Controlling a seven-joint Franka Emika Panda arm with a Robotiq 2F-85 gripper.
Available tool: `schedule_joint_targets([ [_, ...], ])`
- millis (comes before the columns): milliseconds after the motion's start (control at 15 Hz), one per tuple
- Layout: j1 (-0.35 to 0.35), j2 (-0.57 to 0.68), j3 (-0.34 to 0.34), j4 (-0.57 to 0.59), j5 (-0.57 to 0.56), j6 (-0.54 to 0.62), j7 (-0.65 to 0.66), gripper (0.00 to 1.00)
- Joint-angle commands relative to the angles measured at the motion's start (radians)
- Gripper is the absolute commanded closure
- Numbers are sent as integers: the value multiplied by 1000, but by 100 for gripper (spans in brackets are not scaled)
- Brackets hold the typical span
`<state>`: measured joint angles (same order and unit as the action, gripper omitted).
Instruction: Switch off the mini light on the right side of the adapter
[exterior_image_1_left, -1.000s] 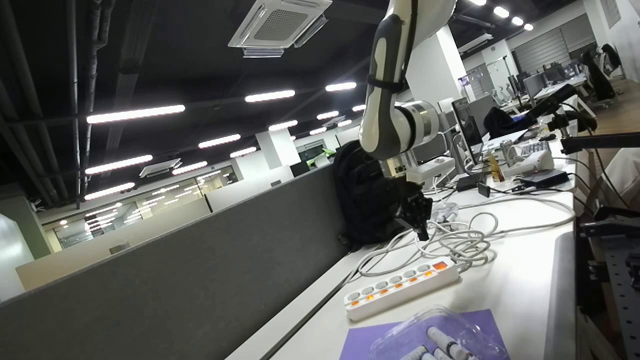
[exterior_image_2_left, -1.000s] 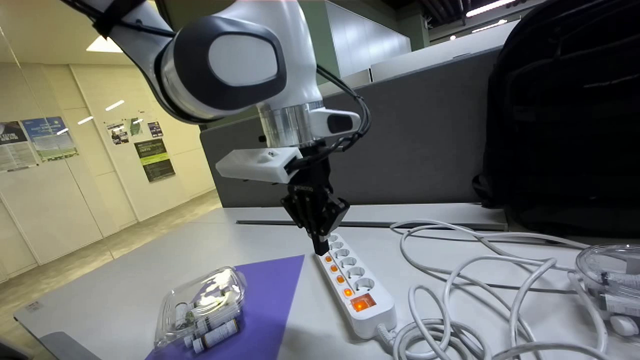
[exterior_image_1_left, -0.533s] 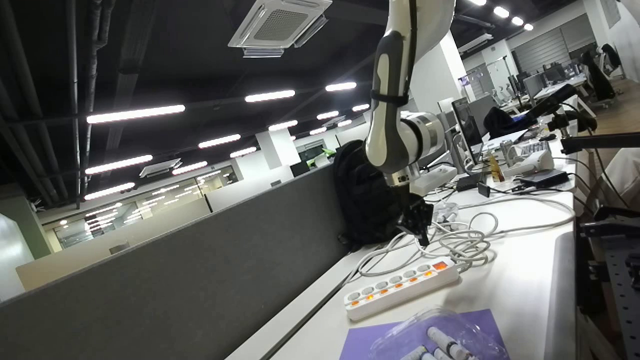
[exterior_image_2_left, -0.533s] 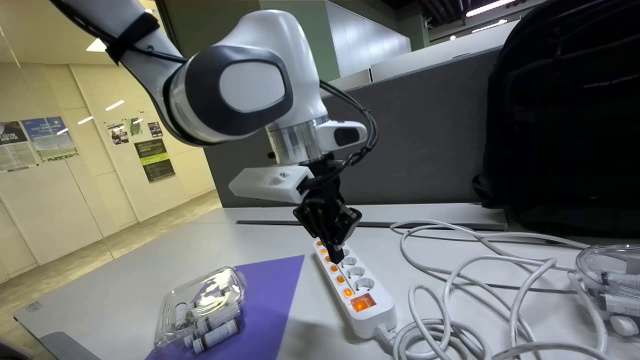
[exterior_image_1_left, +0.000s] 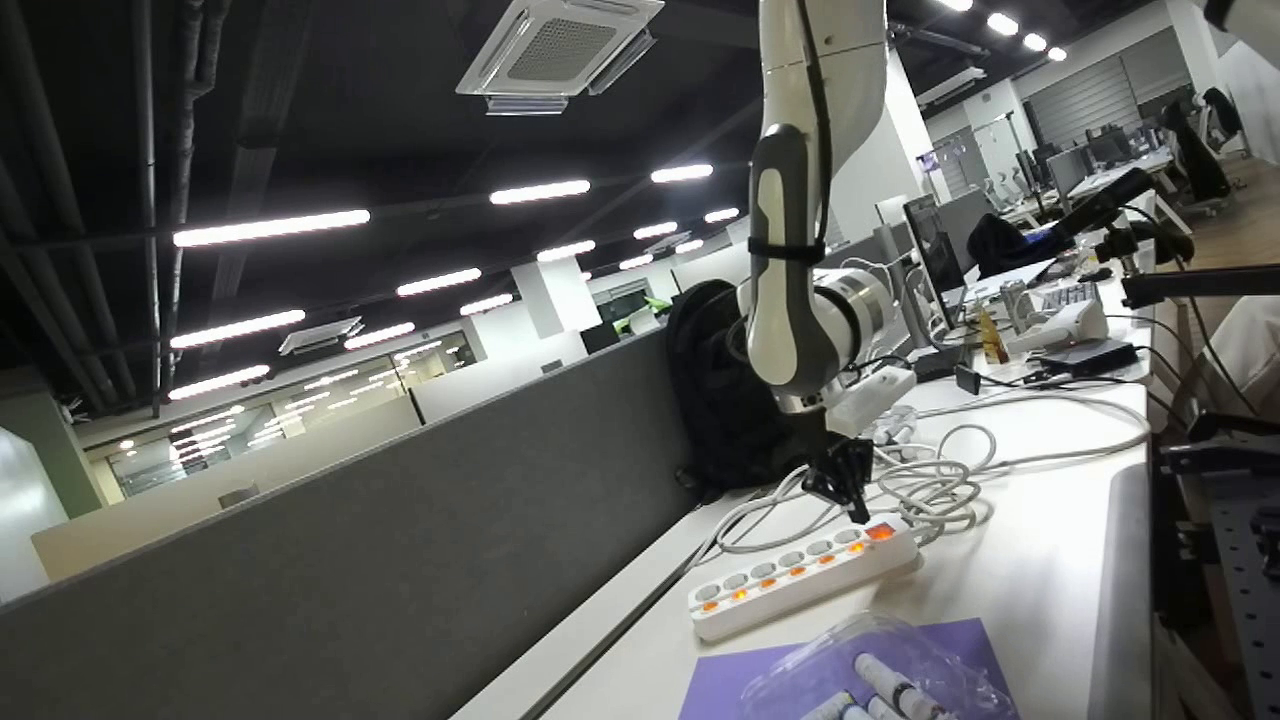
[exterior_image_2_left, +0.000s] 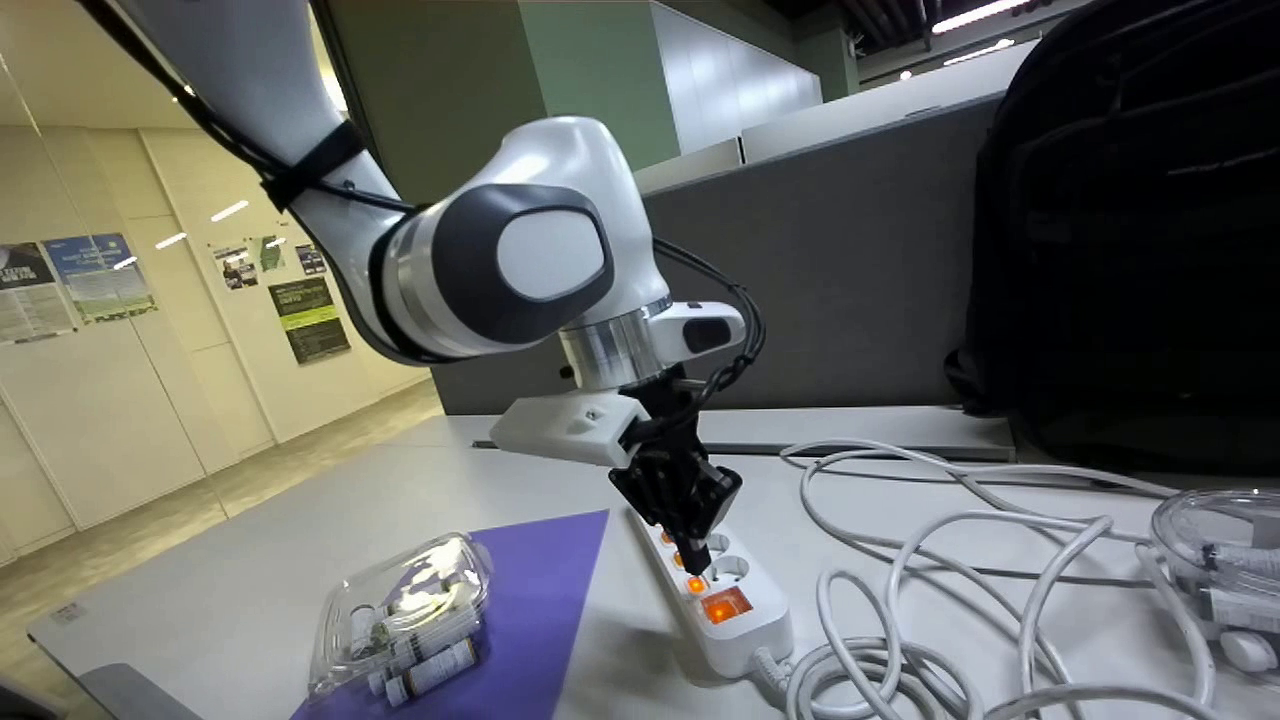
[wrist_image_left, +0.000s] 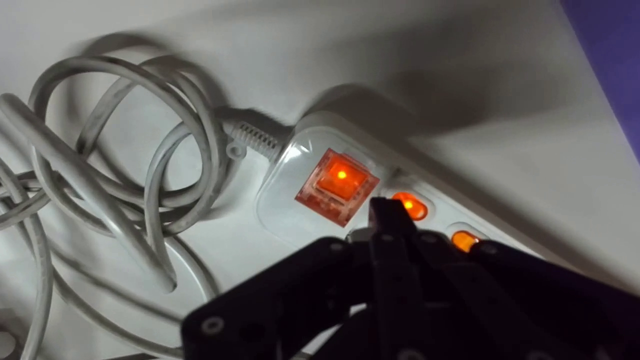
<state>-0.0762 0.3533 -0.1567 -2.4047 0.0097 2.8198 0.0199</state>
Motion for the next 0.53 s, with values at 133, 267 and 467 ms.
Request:
schedule_joint_targets([
  [133, 21, 74, -5, 73, -15, -1, 49, 100],
  [267, 21, 87, 0, 84, -11, -4, 44, 100],
  [467, 21, 102, 5, 97, -7, -9, 41, 100],
])
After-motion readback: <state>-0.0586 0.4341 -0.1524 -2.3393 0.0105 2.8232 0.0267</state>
